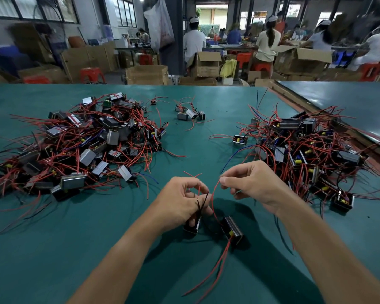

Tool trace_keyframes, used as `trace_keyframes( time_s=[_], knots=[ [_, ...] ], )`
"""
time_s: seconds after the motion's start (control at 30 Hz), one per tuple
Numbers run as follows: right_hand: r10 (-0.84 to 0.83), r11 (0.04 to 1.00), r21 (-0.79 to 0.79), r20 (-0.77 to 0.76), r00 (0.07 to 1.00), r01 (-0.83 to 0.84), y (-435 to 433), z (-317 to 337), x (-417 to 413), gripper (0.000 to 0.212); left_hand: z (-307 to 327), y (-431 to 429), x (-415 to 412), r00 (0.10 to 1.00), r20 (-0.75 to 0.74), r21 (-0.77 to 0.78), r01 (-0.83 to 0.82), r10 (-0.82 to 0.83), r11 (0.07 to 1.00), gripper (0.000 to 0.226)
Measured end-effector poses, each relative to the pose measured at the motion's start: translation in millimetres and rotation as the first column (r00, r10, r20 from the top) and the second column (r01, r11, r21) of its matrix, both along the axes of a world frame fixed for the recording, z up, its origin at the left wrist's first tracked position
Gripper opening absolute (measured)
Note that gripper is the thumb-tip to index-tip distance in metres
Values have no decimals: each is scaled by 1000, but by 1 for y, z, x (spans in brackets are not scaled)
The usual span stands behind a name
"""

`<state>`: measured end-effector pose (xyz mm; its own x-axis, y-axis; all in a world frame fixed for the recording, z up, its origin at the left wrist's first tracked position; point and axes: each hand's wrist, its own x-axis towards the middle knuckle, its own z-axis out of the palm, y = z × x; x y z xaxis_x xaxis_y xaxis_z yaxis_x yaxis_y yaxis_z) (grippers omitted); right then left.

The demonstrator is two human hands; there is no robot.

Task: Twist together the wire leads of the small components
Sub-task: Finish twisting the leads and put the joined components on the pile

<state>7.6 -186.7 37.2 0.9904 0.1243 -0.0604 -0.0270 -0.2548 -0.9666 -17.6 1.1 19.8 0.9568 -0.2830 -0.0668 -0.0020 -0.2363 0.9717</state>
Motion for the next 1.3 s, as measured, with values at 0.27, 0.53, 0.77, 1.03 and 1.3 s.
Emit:
trace_keyframes(
  time_s=[0.27, 0.53, 0.77, 1.03, 1.3],
  knots=[
    [113, 993, -35, 23, 993, -112, 4, 1, -5, 19, 5, -2, -1, 1000, 0, 2, -3, 3, 1000, 26],
    [329, 939, 161, -177, 927, -303, -3, 8, -6, 5, 6, 4, -3, 995, 37, -41, 96, -94, 995, 22],
    [328, 936, 201, -195, 925, -289, -6, 7, -5, 6, 5, 4, -4, 993, 44, -80, 115, -112, 990, 15],
    [268, 961, -83, 68, 961, -262, -1, 0, -5, 19, 0, 0, 0, 1000, 0, -109, -5, 5, 994, 14],
    [331, 911, -339, 264, 906, -234, 4, -1, -7, 11, 0, -1, -3, 998, 68, -20, -7, 8, 1000, 20]
  ],
)
